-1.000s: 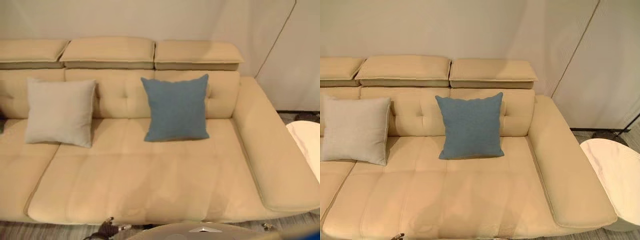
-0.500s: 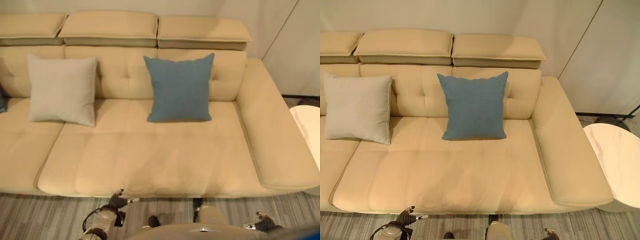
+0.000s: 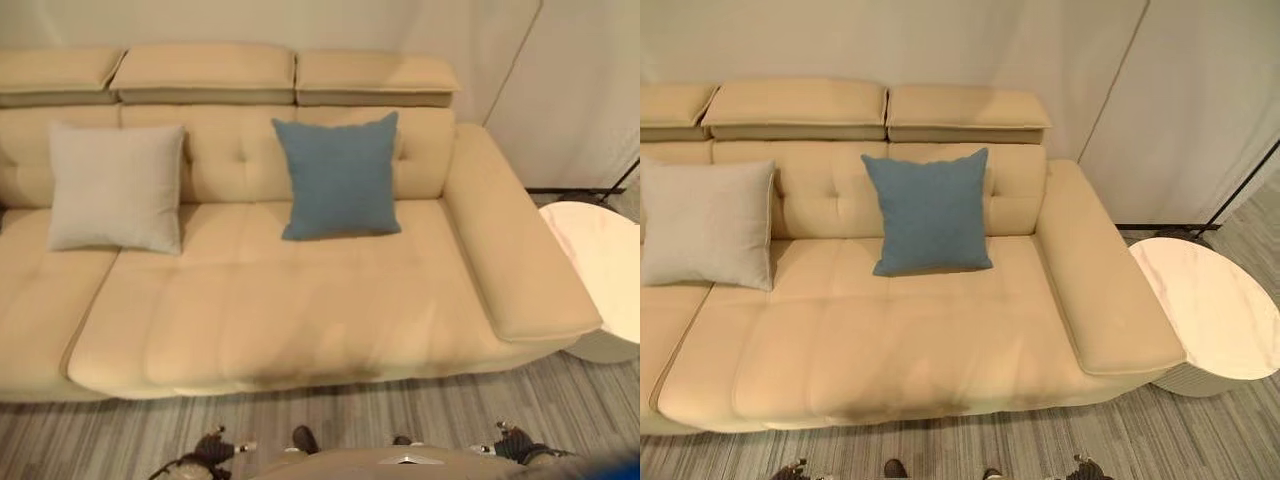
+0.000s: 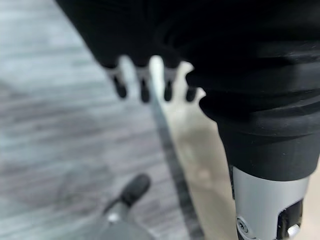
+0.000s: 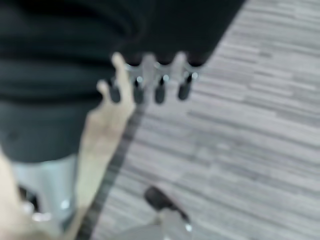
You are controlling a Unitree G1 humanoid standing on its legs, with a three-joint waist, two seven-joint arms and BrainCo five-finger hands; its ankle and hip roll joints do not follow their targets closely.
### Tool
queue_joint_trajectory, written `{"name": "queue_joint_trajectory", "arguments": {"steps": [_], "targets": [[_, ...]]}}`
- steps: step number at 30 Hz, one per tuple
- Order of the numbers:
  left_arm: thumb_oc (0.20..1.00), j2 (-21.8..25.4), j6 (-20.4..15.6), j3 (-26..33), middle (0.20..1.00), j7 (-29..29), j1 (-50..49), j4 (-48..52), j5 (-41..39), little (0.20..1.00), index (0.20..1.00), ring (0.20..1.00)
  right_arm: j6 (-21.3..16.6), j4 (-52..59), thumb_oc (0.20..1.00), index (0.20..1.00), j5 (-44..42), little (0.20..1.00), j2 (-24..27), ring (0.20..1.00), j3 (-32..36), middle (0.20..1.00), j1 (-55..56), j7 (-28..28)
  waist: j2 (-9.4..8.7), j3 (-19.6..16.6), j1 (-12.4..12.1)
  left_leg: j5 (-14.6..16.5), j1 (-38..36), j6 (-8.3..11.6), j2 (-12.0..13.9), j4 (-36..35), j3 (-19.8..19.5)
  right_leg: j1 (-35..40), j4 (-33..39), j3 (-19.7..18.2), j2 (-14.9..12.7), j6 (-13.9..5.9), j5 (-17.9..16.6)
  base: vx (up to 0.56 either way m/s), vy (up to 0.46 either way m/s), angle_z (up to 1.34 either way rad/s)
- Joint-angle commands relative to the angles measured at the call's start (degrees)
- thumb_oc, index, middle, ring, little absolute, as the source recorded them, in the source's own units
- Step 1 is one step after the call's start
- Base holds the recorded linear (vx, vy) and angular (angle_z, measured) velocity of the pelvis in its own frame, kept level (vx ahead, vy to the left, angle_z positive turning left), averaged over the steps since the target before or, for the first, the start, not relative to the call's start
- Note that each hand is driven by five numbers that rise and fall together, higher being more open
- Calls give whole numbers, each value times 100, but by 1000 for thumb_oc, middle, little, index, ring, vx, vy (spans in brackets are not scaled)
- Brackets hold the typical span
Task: Pick up all the scattered cushions and arrange them neatly on the sofa.
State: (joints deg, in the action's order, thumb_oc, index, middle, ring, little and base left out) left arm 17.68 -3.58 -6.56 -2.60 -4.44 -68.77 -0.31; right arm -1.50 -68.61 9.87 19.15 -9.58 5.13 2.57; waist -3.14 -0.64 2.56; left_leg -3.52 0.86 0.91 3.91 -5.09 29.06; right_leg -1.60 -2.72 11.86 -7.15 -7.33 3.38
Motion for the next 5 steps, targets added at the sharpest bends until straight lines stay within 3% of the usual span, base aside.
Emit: {"name": "queue_joint_trajectory", "arguments": {"steps": [1,5], "targets": [[1000,146,-57,180,1000,23,414,-59,253,1000,1000,1000,24,-198,1000,1000,-5,1000,133,1000,-155,1000,-223,92,-216,133,136,163,-248,318,-4,9,-554,44,476,20,-58,-290,-759,-24,-43,-4],[1000,120,-37,146,1000,27,444,-85,272,1000,1000,1000,31,-220,1000,1000,-21,1000,111,1000,-166,1000,-232,117,-225,104,169,114,-205,386,84,9,-559,98,582,95,-38,-284,-782,-29,-36,0]]}}
